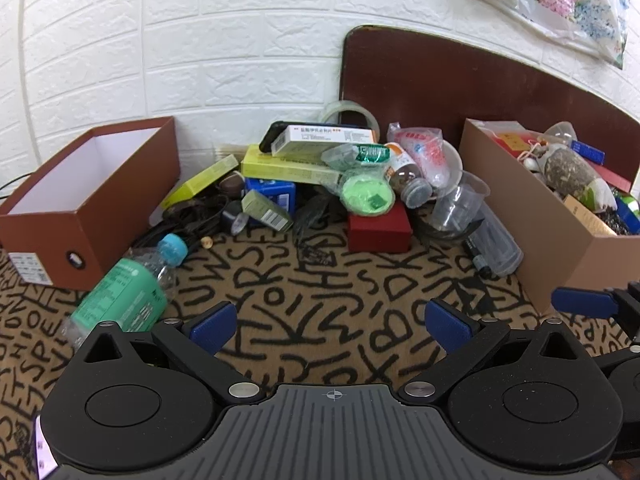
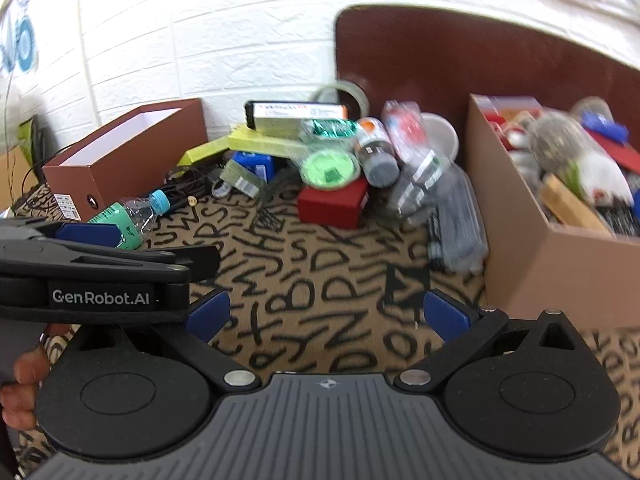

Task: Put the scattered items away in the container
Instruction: 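Reach the left tool down toward the plastic-wrapped green ball in the pile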

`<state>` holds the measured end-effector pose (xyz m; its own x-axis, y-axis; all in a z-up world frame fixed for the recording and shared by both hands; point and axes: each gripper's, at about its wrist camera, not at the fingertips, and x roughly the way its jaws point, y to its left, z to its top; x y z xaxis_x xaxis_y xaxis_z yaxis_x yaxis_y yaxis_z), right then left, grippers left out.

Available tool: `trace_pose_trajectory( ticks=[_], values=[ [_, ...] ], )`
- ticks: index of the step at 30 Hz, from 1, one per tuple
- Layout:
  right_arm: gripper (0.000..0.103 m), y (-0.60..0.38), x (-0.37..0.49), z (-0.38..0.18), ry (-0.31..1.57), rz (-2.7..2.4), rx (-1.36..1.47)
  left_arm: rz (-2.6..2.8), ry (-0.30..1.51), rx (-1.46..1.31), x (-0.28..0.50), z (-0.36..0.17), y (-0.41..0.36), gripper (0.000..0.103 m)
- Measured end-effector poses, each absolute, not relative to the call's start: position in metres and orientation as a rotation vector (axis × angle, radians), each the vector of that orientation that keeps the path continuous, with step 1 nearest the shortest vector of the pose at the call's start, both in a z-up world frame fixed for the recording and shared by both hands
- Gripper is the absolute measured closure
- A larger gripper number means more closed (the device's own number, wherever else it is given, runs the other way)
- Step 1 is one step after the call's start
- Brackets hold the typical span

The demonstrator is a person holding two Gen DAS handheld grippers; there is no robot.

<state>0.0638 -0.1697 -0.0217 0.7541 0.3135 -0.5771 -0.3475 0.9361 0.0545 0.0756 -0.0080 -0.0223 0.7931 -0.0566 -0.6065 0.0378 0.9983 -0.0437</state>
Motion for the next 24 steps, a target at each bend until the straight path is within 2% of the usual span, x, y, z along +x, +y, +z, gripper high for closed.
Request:
trace_pose_trajectory(
  ticks=[11,17,23,24],
  values=[
    [0.000,-0.153,0.132,-0.024,0.536,0.419,-0.093,-0.109,0.618,-0.077,0.140,-0.021,0.001,0.000],
    [0.004,-0.149,0.171,-0.038,0.530,0.441,-0.052,-0.150,0.644,-0.113,0.182,-0.031,-0.002,0.011],
    [0.022,-0.143,0.201,-0.046,0.514,0.458,-0.043,-0.186,0.648,-0.097,0.214,-0.035,-0.007,0.022],
    [0.029,-0.143,0.206,-0.047,0.519,0.460,-0.041,-0.190,0.651,-0.094,0.220,-0.036,-0.008,0.024]
  ],
)
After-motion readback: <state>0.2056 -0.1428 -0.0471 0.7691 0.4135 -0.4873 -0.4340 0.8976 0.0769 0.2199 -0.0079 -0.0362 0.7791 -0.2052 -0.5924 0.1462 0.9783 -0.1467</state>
